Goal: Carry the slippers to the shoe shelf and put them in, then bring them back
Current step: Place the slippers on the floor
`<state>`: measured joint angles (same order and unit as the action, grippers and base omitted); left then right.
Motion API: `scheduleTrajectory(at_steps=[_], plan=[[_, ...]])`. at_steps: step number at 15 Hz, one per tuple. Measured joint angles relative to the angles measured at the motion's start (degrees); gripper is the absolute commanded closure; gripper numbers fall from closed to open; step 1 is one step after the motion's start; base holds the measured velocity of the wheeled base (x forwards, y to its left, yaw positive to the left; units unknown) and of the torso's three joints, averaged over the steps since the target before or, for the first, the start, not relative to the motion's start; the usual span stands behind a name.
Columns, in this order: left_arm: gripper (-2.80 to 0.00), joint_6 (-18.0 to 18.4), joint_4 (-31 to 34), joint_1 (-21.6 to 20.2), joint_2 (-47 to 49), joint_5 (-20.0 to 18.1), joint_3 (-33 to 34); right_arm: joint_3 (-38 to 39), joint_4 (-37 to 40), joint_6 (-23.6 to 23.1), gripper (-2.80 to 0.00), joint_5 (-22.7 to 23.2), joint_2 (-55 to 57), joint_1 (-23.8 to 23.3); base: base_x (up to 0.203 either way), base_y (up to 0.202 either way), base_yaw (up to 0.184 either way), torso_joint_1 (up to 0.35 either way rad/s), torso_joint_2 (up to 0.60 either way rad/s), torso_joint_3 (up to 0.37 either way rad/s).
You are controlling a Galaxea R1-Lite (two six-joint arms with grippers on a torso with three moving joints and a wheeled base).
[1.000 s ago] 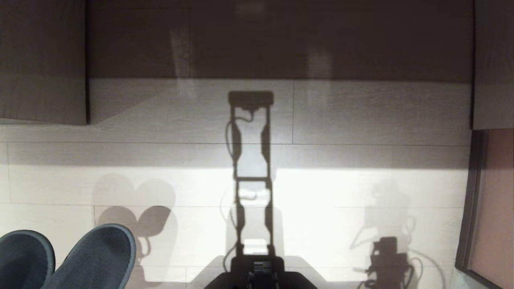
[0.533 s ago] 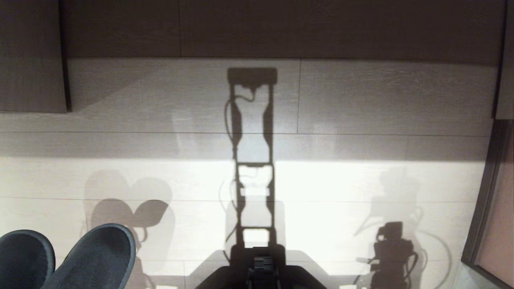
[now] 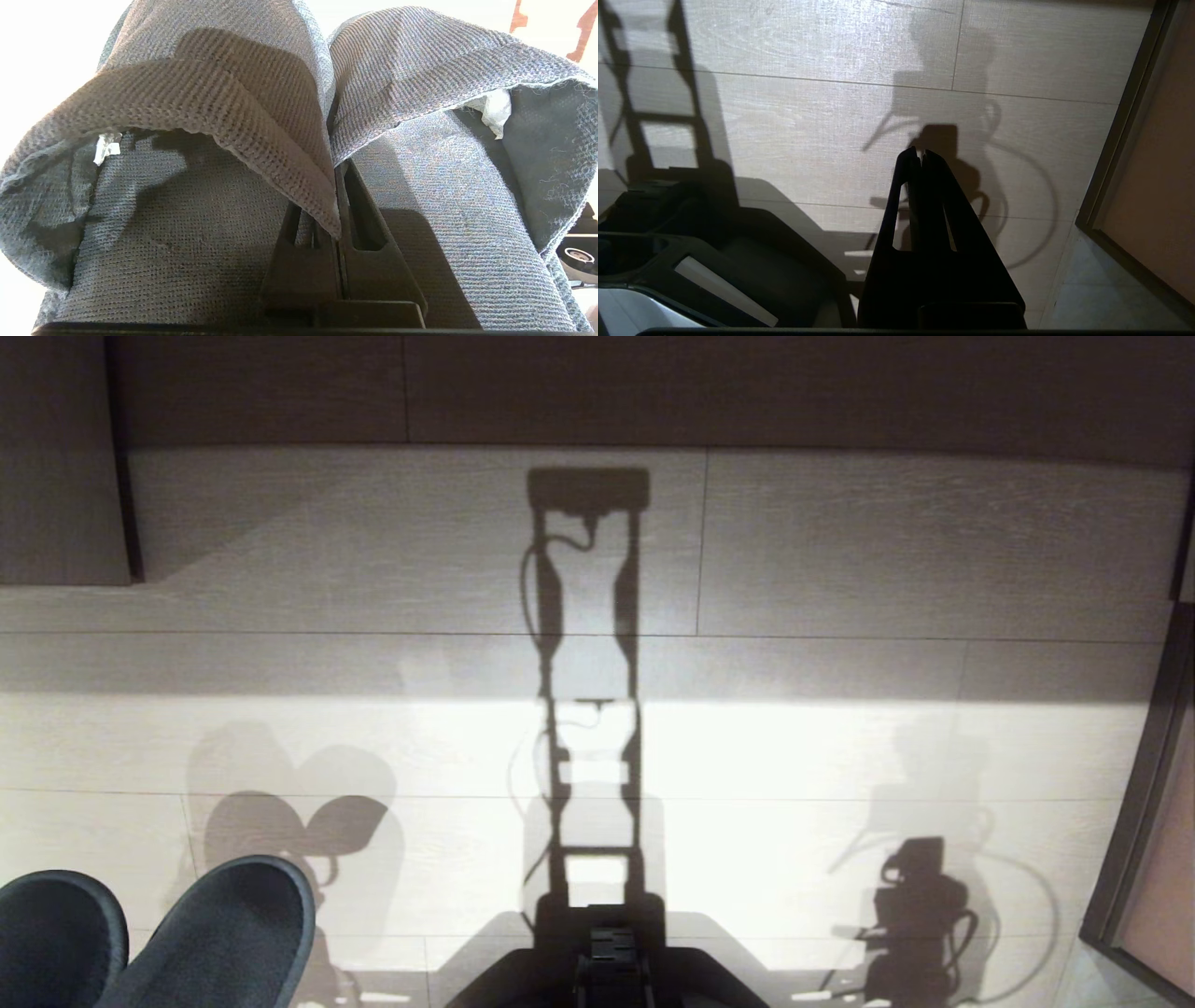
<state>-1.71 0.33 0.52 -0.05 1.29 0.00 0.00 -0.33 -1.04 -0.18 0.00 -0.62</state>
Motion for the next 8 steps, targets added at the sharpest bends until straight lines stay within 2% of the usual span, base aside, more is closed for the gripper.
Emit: scheduleTrajectory(at_steps=[6, 8], plan=[[0.0, 1.2, 0.0, 0.0, 0.0, 0.1, -0.1, 0.0, 0.0, 0.0, 0.0, 0.0, 0.0, 0.0, 0.0, 0.0, 0.0, 0.0, 0.0, 0.0], [0.0, 1.0, 0.7, 0.0, 0.1, -1.4, -3.2, 0.0, 0.0, 0.0, 0.0, 0.0, 0.0, 0.0, 0.0, 0.0, 0.0, 0.0, 0.0, 0.0]])
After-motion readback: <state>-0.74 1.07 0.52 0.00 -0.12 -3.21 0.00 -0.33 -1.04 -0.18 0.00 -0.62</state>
